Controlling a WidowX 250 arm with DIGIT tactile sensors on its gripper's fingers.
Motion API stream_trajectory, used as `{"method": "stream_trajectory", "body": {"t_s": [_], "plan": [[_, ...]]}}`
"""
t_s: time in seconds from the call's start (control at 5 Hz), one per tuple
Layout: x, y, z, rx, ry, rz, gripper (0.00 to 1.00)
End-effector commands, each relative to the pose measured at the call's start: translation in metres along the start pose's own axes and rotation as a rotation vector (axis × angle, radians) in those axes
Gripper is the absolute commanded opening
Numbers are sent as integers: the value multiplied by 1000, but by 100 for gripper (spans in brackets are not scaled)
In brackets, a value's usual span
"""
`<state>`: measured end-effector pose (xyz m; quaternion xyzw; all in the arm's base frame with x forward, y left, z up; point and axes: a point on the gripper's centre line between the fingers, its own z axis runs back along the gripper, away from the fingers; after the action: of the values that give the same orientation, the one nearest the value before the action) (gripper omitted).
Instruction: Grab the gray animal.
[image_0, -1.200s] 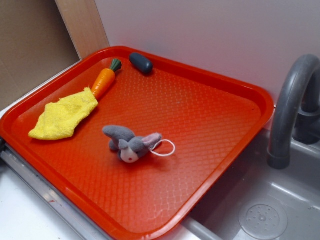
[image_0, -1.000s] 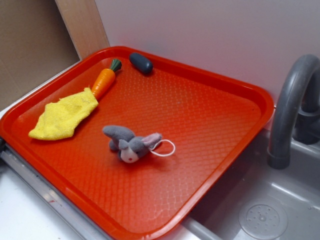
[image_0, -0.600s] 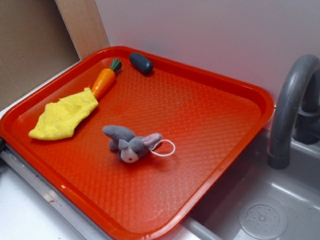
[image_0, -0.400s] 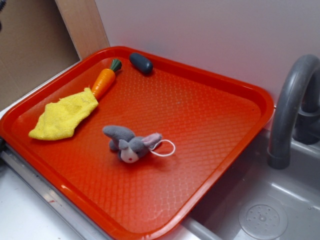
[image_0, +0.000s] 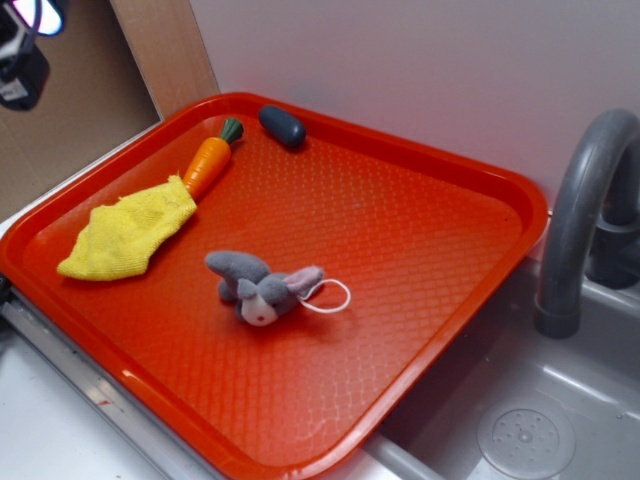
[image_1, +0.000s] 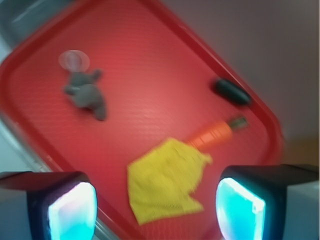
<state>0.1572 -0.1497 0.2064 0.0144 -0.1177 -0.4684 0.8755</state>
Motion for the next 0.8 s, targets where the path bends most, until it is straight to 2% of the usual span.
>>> {"method": "stream_trajectory", "body": {"t_s": [0.0,0.2,0.4,0.6], "plan": [[25,-30,-23,-217,-83,-460,100],[42,-44,-52,-319,2,-637,100],[48,-60,-79,-376,37,-694,100],[50,-82,-104,-416,125,-757,100]]}}
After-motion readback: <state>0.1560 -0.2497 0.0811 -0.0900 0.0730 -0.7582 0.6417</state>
